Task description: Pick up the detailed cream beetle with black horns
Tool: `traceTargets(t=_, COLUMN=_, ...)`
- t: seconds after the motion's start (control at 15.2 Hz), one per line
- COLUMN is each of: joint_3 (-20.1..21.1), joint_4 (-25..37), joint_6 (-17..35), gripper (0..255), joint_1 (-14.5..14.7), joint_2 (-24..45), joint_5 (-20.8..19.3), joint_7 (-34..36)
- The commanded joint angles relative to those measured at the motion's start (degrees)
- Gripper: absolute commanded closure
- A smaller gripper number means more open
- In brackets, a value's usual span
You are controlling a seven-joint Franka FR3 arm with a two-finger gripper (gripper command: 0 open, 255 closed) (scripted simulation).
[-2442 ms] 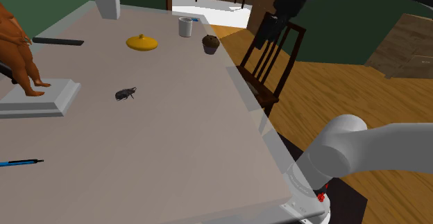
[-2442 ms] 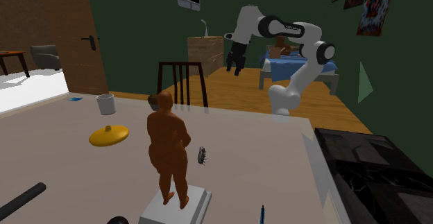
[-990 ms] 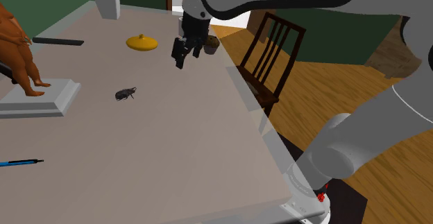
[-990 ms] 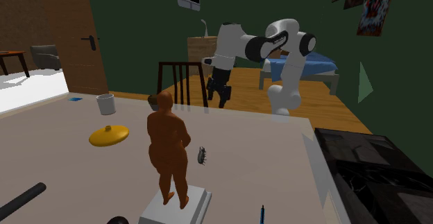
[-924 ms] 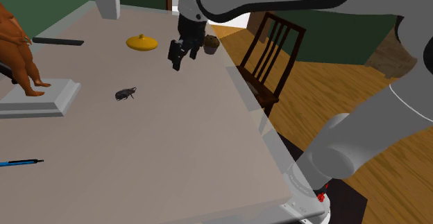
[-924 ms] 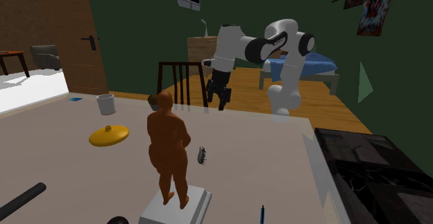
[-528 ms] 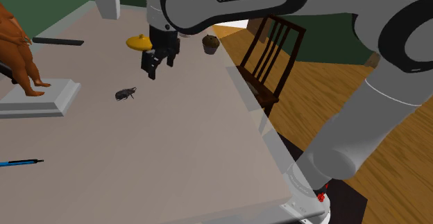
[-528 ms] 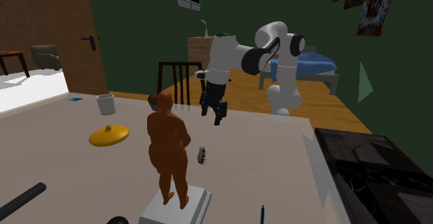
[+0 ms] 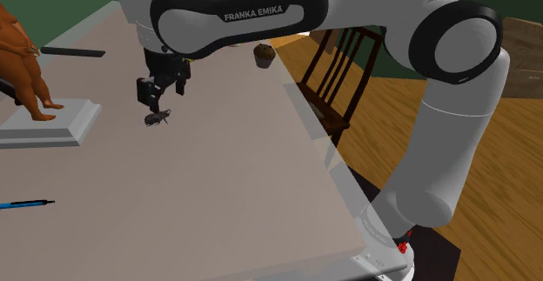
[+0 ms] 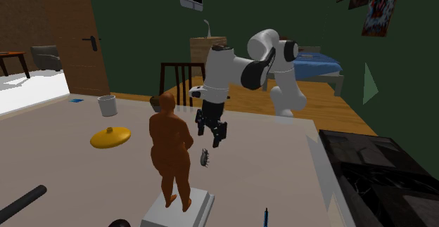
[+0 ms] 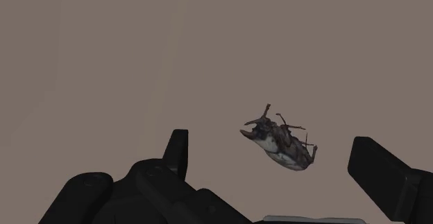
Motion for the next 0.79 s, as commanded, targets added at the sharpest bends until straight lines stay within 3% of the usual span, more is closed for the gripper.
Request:
traceTargets(t=0.0, joint_3=-0.06, joint_4=0.06, joint_6=0.86, gripper=0, joint_1=0.38, joint_2=1.12, joint_5=-0.62, joint_7=0.44)
traceTargets(t=0.46, joint_3=-0.36, joint_4=-3.15, joint_6=4.74, gripper=0, joint_1=0.33, joint_2=1.93, joint_5=-1.37, joint_7=1.25)
traceTargets(t=0.53, joint_3=-0.36, joint_4=-3.12, joint_6=4.70, gripper=255, joint_1=0.31, joint_2=1.92, joint_5=-1.35, joint_7=1.20)
traceTargets(t=0.73, joint_3=-0.35, joint_4=-3.09, joint_6=4.66, gripper=255, joint_1=0.32, joint_2=1.92, joint_5=-1.35, joint_7=1.21)
